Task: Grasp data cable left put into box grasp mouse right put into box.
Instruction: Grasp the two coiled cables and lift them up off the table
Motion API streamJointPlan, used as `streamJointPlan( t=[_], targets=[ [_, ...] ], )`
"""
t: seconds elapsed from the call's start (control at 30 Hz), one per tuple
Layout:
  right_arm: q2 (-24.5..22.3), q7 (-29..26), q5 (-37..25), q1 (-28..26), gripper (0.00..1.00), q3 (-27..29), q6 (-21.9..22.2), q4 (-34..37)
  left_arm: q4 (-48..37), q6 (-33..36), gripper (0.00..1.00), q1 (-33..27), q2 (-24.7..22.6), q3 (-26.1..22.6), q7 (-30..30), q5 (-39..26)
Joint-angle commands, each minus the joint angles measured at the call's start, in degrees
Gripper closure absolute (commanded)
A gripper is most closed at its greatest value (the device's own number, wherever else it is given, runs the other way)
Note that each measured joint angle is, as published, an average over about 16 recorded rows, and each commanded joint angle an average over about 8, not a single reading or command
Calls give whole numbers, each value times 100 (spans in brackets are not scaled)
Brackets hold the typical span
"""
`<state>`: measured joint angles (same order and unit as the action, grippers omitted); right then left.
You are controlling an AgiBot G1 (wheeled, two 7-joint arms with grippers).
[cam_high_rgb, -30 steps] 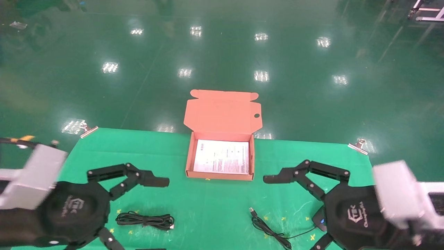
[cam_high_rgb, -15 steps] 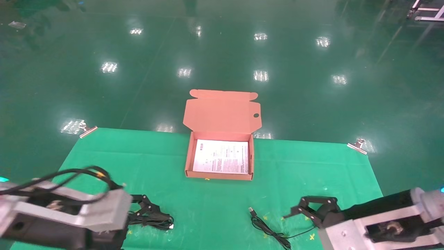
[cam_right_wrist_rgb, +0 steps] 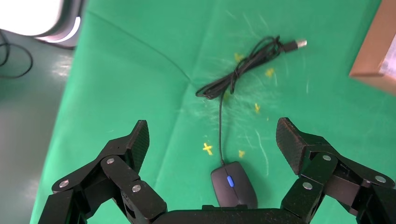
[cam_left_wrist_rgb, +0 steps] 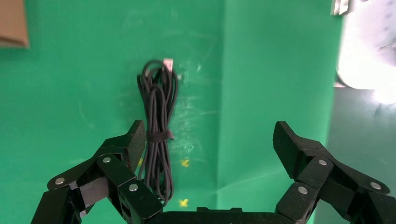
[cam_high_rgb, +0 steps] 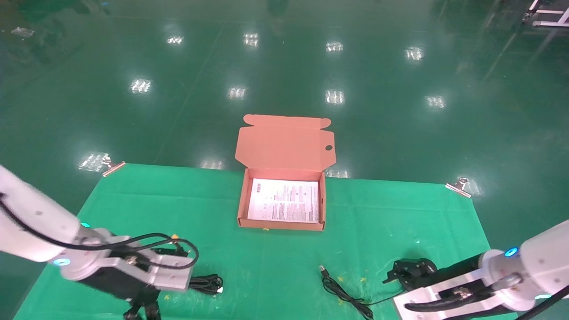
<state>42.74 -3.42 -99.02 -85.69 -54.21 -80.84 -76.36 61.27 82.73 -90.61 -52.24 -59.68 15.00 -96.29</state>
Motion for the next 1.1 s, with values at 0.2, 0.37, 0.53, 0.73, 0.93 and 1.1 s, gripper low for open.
streamJointPlan(
  t=[0.2,0.37,0.53,0.73,0.93,1.1],
  targets=[
    [240,-535,-470,332,0,-86,615,195,-614,-602,0,225,-327,-137,-35,-456],
    [534,-840,-684,498,0,-124,976,585,-1264,-990,0,295,-560,-123,-183,-543],
    [917,-974,-762,586,0,-139,1274,1195,-2110,-1282,0,270,-852,-78,-425,-530],
    [1399,-930,-749,606,0,-143,1543,2002,-3177,-1444,0,198,-1187,5,-819,-390],
    [1799,-726,-746,612,0,-171,1744,2661,-3996,-1535,0,150,-1422,80,-1325,-250],
    [2059,-493,-745,617,4,-203,1853,3129,-4502,-1598,14,103,-1549,135,-1659,-163]
  ],
)
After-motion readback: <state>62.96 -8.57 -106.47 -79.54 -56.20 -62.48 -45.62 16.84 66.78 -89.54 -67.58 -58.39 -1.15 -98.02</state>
